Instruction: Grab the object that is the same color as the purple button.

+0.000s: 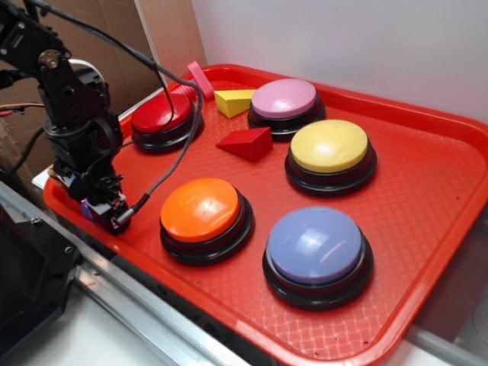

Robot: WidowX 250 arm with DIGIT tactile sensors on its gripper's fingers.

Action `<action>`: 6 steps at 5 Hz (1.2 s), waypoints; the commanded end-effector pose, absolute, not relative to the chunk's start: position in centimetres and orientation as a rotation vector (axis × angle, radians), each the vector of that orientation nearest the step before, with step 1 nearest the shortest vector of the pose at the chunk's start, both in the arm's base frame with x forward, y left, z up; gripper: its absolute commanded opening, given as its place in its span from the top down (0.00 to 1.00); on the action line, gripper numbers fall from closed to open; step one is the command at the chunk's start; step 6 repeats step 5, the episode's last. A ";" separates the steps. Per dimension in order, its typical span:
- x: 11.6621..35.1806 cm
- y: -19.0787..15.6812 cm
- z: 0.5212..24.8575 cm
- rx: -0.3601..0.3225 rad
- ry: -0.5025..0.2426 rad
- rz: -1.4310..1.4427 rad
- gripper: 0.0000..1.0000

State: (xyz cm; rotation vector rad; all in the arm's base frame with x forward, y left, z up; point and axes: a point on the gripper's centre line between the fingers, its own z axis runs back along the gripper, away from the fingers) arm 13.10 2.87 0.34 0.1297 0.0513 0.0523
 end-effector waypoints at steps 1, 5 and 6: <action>15.1 2.6 8.6 0.113 0.007 0.036 1.00; 21.4 0.1 18.1 0.075 -0.136 -0.004 1.00; 21.4 0.1 18.1 0.075 -0.136 -0.004 1.00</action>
